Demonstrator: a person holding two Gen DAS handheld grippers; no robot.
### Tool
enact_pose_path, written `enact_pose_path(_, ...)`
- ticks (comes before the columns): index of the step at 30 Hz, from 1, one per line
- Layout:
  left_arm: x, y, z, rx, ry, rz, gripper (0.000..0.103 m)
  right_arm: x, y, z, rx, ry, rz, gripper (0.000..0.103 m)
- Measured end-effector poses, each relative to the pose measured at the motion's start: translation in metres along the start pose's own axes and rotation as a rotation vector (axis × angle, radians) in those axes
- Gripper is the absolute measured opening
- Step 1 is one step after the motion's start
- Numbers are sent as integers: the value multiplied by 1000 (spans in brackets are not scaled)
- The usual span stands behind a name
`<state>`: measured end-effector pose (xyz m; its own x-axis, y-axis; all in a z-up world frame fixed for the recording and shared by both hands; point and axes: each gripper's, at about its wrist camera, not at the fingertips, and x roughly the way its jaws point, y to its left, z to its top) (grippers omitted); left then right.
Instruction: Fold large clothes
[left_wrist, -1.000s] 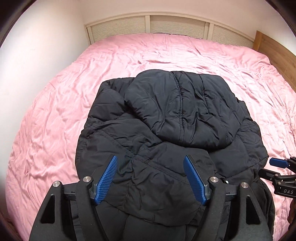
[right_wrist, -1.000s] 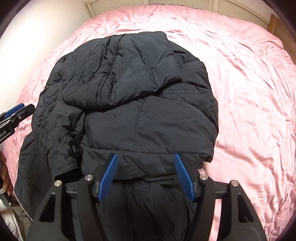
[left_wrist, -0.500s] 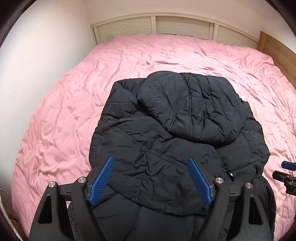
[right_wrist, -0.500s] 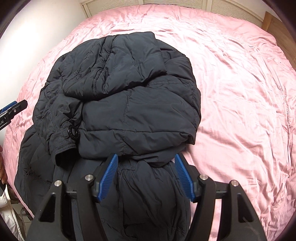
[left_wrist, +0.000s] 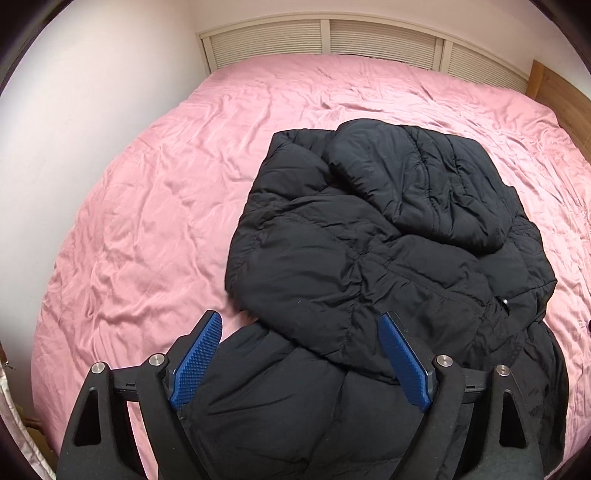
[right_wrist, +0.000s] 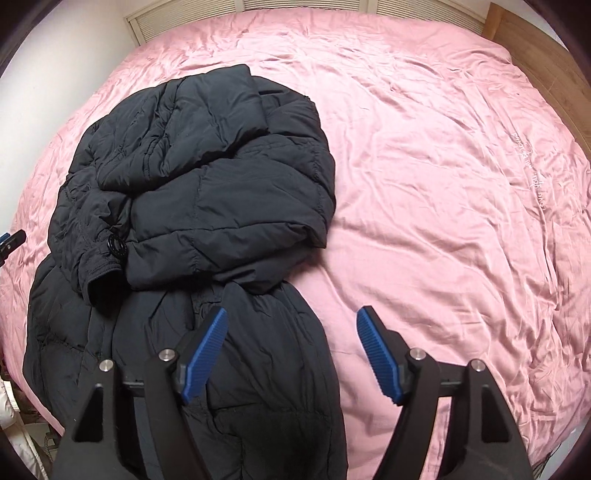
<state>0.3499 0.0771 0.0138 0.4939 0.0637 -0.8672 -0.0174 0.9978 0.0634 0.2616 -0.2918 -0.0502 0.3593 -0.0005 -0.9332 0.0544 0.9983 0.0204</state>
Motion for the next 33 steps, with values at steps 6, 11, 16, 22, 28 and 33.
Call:
enact_pose_path(6, -8, 57, -19, -70, 27, 46, 87, -22, -23, -14, 62, -36, -25, 79)
enact_pose_path(11, -20, 104, -28, -129, 29, 62, 90, -38, -37, -25, 89, -54, -38, 85)
enact_pose_path(16, -22, 141, -42, -151, 63, 53, 90, -48, -47, -41, 123, -48, -35, 86)
enact_pose_path(22, -20, 169, -67, -184, 106, -1, 90, -60, -57, -63, 169, -39, -42, 86)
enact_pose_path(28, -7, 180, -97, -165, 179, -75, 90, -67, -65, -89, 209, -11, -43, 86)
enact_pose_path(33, 6, 185, -115, -139, 224, -100, 90, -63, -64, -114, 231, 34, -63, 86)
